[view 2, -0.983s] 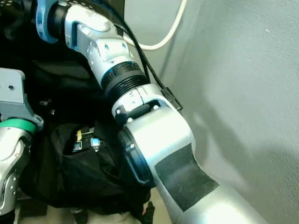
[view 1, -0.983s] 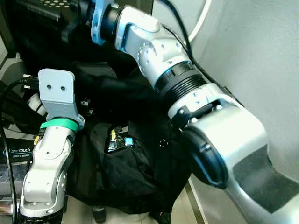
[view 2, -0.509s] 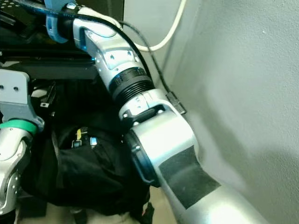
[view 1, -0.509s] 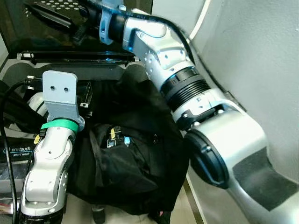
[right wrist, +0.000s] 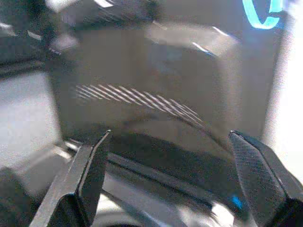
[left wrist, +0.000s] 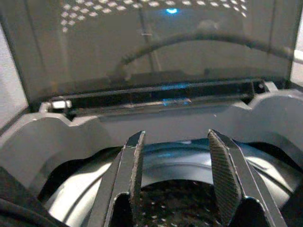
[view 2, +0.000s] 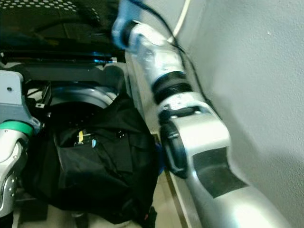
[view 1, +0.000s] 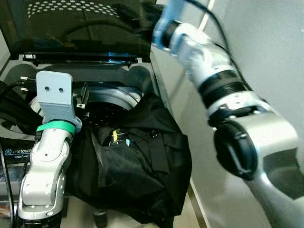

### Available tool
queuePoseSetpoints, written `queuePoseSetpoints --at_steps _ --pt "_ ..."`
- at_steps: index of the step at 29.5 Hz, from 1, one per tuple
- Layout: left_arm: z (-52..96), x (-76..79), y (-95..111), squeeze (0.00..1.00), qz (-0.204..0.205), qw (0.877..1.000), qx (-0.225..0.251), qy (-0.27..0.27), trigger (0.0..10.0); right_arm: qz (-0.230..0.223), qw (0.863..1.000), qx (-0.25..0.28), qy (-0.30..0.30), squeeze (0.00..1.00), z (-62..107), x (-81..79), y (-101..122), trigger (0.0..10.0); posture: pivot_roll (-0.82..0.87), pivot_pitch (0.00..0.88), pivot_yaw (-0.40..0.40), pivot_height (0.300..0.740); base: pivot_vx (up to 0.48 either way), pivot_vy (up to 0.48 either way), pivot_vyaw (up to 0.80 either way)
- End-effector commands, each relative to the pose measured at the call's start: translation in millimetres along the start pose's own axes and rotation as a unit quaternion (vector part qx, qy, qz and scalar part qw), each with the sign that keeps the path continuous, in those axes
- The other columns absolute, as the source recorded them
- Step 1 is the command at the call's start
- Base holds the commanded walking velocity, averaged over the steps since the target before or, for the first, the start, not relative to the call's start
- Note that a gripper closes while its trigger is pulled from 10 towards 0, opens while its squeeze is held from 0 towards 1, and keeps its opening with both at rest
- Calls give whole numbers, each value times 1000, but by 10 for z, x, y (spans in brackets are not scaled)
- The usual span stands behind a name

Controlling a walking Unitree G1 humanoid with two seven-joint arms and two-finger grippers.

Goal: Clothes washing

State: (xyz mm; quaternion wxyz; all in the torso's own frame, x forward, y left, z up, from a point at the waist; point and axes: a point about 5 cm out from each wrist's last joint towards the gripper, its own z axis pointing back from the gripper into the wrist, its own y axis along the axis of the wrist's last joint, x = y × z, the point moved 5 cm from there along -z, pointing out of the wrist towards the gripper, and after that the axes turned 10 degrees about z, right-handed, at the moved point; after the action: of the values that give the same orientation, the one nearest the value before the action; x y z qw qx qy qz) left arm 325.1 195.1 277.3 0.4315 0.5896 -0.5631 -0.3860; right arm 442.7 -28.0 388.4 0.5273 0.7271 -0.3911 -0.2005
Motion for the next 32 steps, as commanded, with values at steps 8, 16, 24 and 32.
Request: queuePoseSetpoints --at_steps 8,16,24,32 --pt "263 42 198 0 -23 992 -6 -125 10000 44 996 -43 67 216 668 183 -535 10000 166 43 -33 740 0 0 0" --pt "616 2 458 0 12 980 20 -200 10000 54 985 -40 156 1000 1070 11 -606 10000 174 53 -40 740 0 0 0" --pt "895 -105 367 0 -29 965 -46 -257 10000 136 927 -174 302 1000 1599 -96 -978 10000 195 51 -72 740 0 0 0" --pt "998 -59 354 0 -10 961 -63 -270 10000 115 867 -249 415 1000 2037 -253 -1093 10000 195 50 -85 740 0 0 0"
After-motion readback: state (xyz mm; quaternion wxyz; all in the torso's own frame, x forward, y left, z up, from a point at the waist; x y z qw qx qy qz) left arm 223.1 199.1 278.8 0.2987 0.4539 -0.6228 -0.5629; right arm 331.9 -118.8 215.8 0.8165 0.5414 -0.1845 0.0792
